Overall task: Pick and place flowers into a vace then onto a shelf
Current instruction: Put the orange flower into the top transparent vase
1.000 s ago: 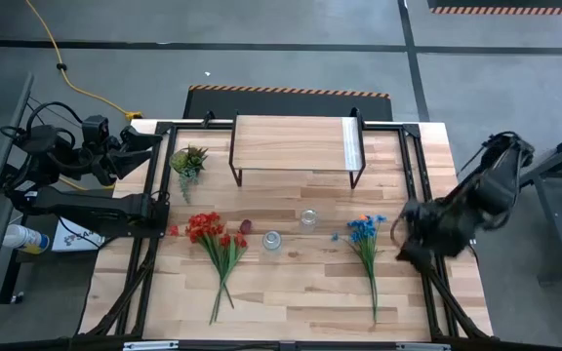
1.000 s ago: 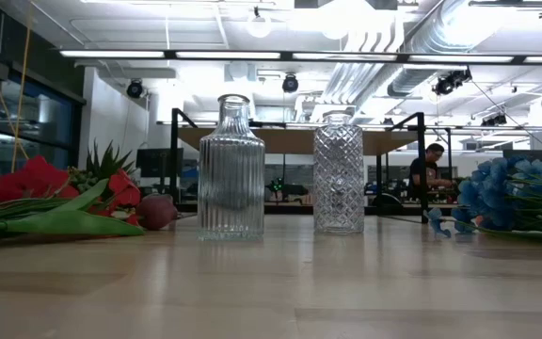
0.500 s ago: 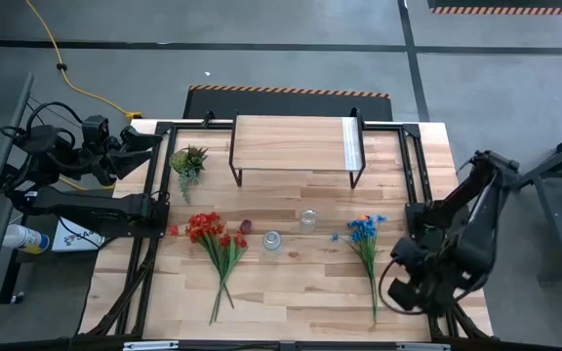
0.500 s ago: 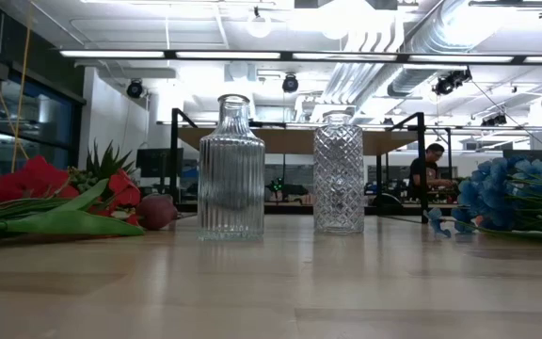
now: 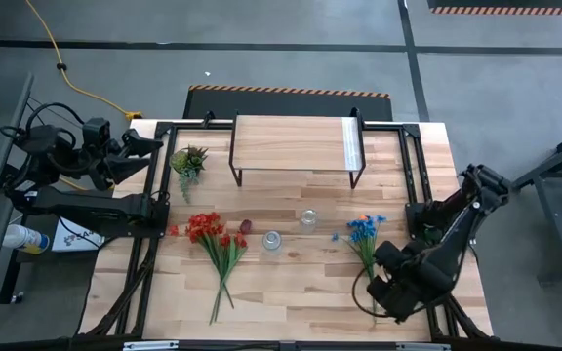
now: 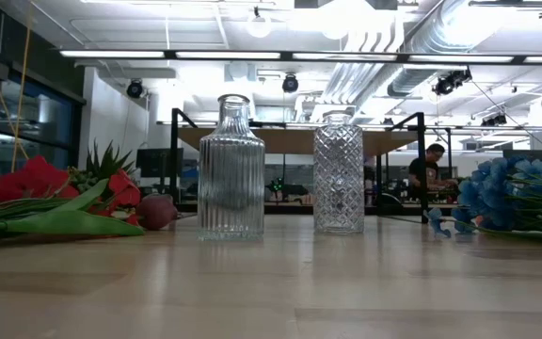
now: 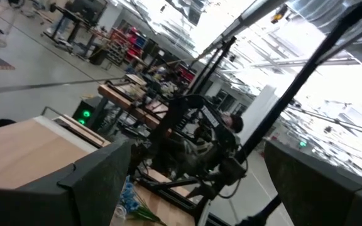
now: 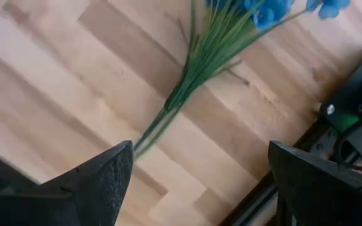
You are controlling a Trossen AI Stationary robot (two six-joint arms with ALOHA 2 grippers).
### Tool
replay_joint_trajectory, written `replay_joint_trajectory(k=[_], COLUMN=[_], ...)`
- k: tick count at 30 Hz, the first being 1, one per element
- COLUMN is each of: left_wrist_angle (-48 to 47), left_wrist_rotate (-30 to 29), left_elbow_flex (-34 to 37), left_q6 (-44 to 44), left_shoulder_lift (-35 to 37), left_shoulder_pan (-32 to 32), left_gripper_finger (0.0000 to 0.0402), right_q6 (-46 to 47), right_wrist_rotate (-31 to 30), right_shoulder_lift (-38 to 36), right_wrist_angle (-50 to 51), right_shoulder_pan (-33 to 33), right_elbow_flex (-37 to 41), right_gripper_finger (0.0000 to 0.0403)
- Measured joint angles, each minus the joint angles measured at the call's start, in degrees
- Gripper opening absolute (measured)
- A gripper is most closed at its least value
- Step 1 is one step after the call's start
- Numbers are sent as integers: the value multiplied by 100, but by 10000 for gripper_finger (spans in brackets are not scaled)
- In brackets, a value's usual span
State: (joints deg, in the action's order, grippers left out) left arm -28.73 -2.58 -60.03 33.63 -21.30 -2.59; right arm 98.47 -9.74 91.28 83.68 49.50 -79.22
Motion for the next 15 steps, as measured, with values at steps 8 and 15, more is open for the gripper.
replay_joint_trajectory(k=[8,15], left_wrist_angle=[0,2], left_wrist_rotate=[106,123], left_elbow_flex=[0,0], left_q6=[-4,84], left_shoulder_lift=[0,0], left_shoulder_pan=[0,0], left_gripper_finger=[399,399], right_q6=[-77,203], right_wrist_rotate=[215,598], right_shoulder_lift=[81,36], right_wrist_angle=[-460,-1841], right_shoulder_pan=[-376,-162], right_elbow_flex=[553,1319], right_gripper_finger=[358,355])
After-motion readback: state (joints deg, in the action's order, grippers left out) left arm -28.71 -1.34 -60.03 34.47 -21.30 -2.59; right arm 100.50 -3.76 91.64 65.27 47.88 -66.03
